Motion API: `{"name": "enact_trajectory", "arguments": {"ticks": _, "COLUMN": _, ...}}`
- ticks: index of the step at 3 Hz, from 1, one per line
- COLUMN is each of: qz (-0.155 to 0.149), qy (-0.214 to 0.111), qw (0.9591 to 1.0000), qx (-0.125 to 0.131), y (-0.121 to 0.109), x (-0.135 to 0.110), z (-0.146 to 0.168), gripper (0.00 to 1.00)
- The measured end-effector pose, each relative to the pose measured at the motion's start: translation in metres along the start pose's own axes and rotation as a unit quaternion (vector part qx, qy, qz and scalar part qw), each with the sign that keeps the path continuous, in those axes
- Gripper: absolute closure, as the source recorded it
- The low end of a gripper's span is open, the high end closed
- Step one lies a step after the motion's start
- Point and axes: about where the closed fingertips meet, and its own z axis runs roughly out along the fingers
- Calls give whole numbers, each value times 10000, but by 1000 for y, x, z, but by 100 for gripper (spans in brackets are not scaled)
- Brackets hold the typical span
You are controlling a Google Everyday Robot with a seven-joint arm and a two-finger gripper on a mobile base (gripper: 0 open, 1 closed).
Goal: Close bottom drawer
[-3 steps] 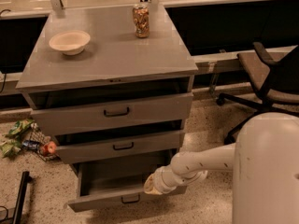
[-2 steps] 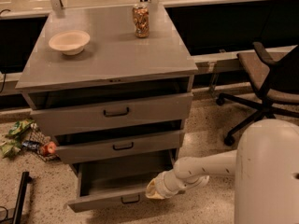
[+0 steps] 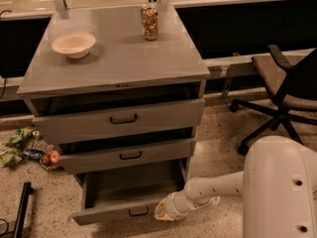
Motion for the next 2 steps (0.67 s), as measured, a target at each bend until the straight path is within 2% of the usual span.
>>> {"name": "enact_trajectory", "arguments": {"ticks": 1, "qz": 15, "qy": 182, "qw": 9998, "qx": 102, "y": -2, "x": 21, "z": 18, "gripper": 100}}
{"name": "enact_trajectory", "arguments": {"ticks": 2, "qz": 20, "qy": 209, "qw": 9997, "qx": 134, "y": -3, "x": 23, "z": 20, "gripper": 100}}
